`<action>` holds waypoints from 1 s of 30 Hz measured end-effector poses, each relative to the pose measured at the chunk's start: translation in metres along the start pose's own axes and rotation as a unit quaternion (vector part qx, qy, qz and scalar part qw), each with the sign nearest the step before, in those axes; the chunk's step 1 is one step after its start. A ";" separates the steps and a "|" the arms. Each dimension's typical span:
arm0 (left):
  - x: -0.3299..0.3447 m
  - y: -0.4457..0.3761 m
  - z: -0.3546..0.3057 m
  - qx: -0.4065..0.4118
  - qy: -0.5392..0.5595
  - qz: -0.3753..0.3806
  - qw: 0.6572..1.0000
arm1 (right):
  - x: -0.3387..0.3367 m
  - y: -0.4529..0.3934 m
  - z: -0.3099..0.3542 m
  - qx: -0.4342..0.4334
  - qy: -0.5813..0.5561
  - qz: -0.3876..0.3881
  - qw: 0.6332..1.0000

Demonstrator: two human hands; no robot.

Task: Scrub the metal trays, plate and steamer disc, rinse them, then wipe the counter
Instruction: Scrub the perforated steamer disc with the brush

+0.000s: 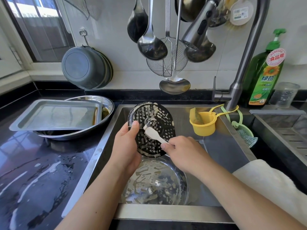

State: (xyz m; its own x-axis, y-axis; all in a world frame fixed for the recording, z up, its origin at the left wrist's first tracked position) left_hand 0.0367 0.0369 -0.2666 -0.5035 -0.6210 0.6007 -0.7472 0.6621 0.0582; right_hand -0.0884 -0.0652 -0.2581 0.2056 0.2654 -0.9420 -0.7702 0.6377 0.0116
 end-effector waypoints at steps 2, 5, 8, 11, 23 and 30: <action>0.000 0.000 -0.001 0.001 0.009 -0.013 1.000 | 0.000 0.000 -0.001 0.001 0.002 0.008 1.000; -0.005 -0.004 -0.005 0.008 0.026 -0.044 0.999 | 0.003 -0.002 -0.008 0.015 0.015 0.027 0.999; -0.008 -0.006 -0.009 0.010 0.037 -0.044 0.998 | -0.001 -0.006 -0.018 0.045 0.001 0.005 0.999; -0.002 -0.002 -0.005 -0.005 0.015 -0.009 1.000 | -0.007 -0.010 -0.024 0.063 -0.023 -0.049 0.997; -0.007 -0.004 -0.006 0.027 0.025 -0.028 0.999 | 0.008 -0.006 -0.013 0.024 -0.042 0.052 0.997; -0.001 -0.001 -0.003 0.018 -0.034 0.020 0.999 | 0.000 -0.009 -0.016 0.028 -0.076 -0.007 0.997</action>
State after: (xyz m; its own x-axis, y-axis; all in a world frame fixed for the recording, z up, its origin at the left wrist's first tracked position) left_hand 0.0395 0.0380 -0.2655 -0.5601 -0.6225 0.5466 -0.7410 0.6715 0.0054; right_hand -0.0914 -0.0825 -0.2636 0.3080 0.3602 -0.8806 -0.7324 0.6805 0.0222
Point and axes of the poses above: each hand's wrist, its own y-axis away from the middle knuckle, its own x-axis out of the palm, z = x × y, the point moved 3 cm from there along -y, towards the middle knuckle, and after that the axes turned 9 degrees about y, right-handed, at the moved point
